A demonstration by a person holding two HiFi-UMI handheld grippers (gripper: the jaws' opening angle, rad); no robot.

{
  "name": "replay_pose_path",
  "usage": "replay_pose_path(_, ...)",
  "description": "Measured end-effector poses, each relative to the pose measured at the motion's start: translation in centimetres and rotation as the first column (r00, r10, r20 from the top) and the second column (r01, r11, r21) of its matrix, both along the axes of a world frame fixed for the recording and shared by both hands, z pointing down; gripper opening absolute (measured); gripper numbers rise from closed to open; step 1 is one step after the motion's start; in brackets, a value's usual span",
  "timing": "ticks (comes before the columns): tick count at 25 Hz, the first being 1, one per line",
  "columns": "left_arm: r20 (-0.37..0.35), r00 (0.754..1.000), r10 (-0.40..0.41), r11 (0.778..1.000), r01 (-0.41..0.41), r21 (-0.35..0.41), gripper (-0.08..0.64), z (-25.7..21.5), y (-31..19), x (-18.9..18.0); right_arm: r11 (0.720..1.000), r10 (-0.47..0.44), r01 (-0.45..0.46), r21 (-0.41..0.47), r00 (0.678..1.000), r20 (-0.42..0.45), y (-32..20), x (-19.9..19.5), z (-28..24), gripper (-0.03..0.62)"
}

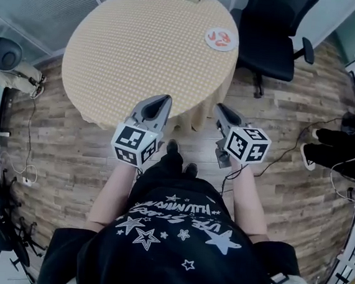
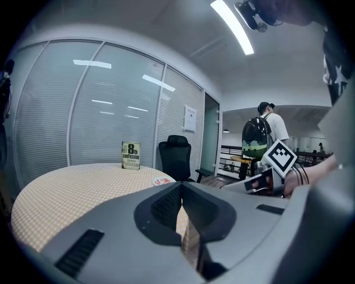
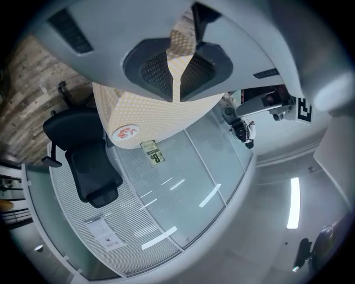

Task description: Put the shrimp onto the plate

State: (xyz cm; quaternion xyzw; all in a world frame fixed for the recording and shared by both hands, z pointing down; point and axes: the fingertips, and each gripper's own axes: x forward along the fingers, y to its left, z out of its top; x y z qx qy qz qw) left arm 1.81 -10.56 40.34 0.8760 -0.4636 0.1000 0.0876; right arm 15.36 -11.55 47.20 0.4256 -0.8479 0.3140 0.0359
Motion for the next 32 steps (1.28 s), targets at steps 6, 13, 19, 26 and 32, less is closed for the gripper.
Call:
replay_pose_path(6, 0.008, 1.000, 0.009, 1.000, -0.010, 0.013, 0.008, -0.5, -0.1, -0.8, 1.000, 0.014, -0.014, -0.005, 1.000, 0.007, -0.2, -0.5, 0.3, 0.057)
replay_pose_path(13, -0.013, 0.996, 0.083, 0.996, -0.082, 0.030, 0.009, -0.9, -0.7, -1.9, 0.997, 0.068, -0.068, 0.021, 0.998, -0.006, -0.7, -2.0, -0.5, 0.057)
replay_pose_path(19, -0.022, 0.993, 0.117, 0.992, -0.115, 0.056, 0.008, -2.0, -0.2, -5.4, 0.994, 0.106, -0.105, 0.038, 0.994, -0.022, -0.4, -4.7, -1.7, 0.057)
replay_pose_path(26, -0.050, 0.985, 0.162, 0.984, -0.158, 0.082, 0.008, -2.8, 0.8, -9.4, 0.988, 0.148, -0.144, 0.058, 0.987, -0.061, 1.3, -8.6, -3.0, 0.057)
replay_pose_path(32, -0.066, 0.980, 0.190, 0.979, -0.184, 0.087, 0.008, -3.0, 2.5, -13.0, 0.985, 0.166, -0.161, 0.064, 0.982, -0.088, 3.1, -12.5, -3.4, 0.052)
